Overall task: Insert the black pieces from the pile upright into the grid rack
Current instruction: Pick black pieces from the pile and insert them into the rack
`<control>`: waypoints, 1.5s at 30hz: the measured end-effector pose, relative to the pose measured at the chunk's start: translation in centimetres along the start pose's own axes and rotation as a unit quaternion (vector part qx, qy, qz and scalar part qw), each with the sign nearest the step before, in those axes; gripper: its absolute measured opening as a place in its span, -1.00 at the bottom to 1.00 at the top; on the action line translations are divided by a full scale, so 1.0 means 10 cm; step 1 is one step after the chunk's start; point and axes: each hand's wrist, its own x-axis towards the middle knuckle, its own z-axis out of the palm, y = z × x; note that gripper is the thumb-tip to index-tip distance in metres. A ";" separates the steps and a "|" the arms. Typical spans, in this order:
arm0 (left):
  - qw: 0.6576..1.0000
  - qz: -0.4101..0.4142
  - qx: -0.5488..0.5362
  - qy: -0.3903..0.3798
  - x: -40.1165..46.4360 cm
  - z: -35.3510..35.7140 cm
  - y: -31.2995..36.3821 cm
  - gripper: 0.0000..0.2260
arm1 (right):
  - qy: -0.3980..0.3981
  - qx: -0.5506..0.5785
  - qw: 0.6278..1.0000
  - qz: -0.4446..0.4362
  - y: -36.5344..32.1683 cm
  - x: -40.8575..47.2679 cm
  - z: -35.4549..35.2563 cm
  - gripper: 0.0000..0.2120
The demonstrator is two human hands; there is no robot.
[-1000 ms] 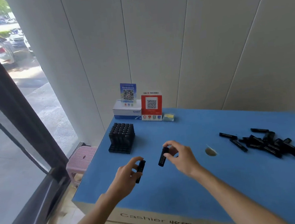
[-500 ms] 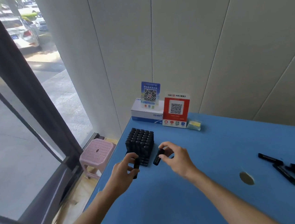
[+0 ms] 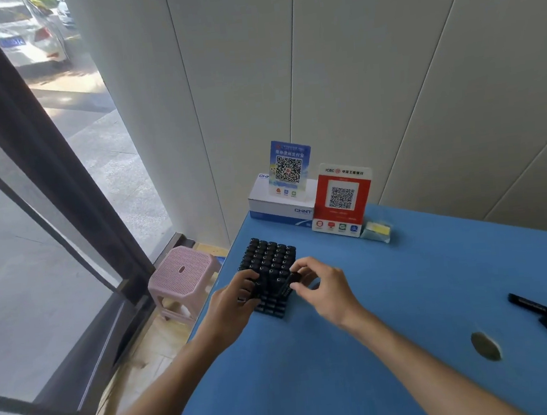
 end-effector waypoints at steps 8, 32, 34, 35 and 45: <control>0.994 0.103 0.026 -0.019 0.31 -0.19 -0.17 -0.61 | 0.030 -0.046 0.998 -0.004 -0.17 0.16 0.15 -0.80; 0.951 0.293 0.069 -0.064 0.88 -0.23 -0.66 -0.75 | 0.108 -0.352 0.929 -0.047 -0.19 0.21 0.72 -0.85; 0.944 0.307 0.093 -0.072 0.91 -0.24 -0.67 -0.77 | 0.110 -0.365 0.923 -0.052 -0.19 0.22 0.73 -0.85; 0.942 0.312 0.100 -0.073 0.92 -0.24 -0.68 -0.78 | 0.107 -0.372 0.920 -0.057 -0.20 0.22 0.74 -0.85; 0.931 0.339 0.126 -0.053 0.89 -0.22 -0.68 -0.89 | 0.112 -0.390 0.913 -0.046 -0.18 0.20 0.78 -0.82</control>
